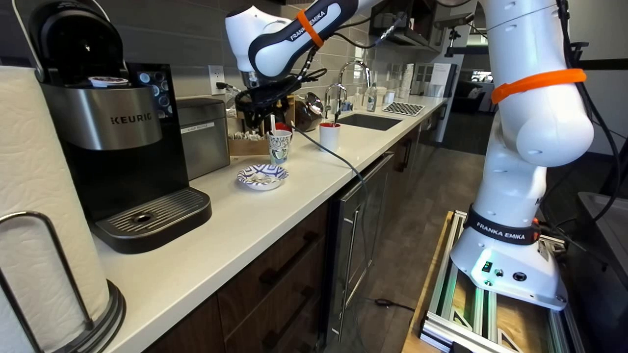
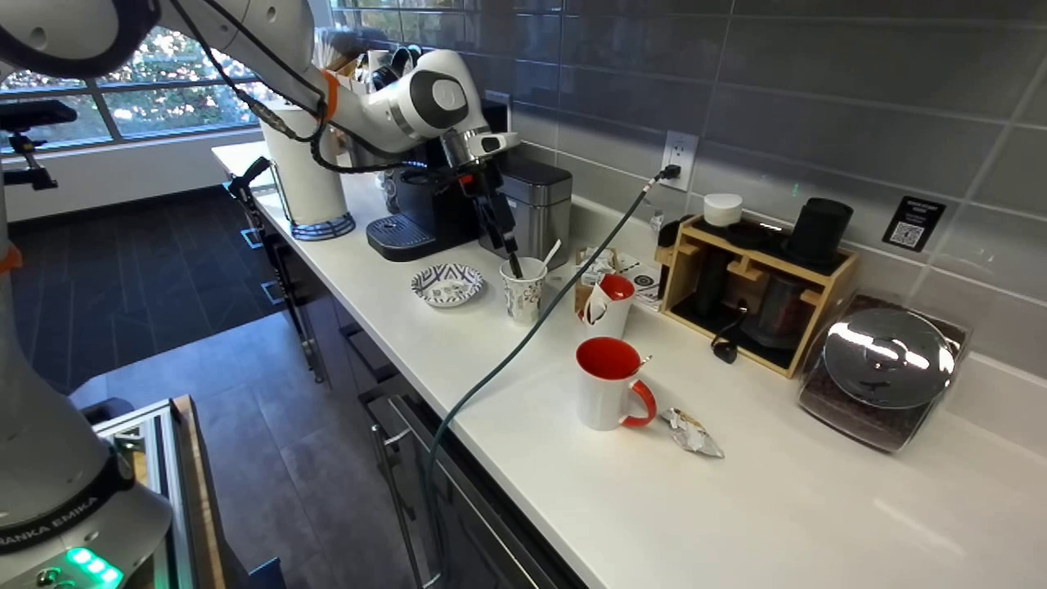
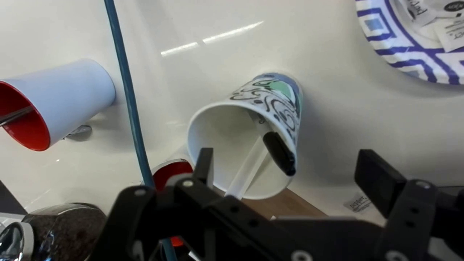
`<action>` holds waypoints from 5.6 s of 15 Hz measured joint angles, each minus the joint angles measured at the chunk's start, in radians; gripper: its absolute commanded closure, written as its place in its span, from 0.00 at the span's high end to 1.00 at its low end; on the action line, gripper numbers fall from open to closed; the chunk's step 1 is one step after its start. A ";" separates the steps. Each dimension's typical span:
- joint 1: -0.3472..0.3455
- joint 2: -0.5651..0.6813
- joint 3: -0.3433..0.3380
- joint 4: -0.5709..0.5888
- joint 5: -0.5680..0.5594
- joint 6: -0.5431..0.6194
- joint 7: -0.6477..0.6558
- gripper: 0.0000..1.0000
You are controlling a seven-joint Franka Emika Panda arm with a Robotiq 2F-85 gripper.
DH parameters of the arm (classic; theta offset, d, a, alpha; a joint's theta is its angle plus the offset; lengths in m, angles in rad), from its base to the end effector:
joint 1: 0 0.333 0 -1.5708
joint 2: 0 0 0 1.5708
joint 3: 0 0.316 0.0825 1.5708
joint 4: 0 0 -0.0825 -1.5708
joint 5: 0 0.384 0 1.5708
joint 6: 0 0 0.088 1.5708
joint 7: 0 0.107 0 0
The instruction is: Move the pen to the cup on the right
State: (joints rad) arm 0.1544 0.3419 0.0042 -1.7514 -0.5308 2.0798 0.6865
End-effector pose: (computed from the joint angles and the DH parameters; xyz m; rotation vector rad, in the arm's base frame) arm 0.6436 0.0768 0.3807 2.6842 -0.3532 0.2430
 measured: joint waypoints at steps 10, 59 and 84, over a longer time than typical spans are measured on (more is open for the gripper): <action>0.010 0.040 -0.030 0.054 0.005 -0.001 0.018 0.60; 0.029 0.051 -0.028 0.117 0.095 -0.176 0.019 0.89; 0.022 0.167 -0.084 0.261 0.141 -0.188 0.031 0.42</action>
State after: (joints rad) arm 0.1761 0.5092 -0.0801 -1.4900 -0.3902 1.8921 0.7173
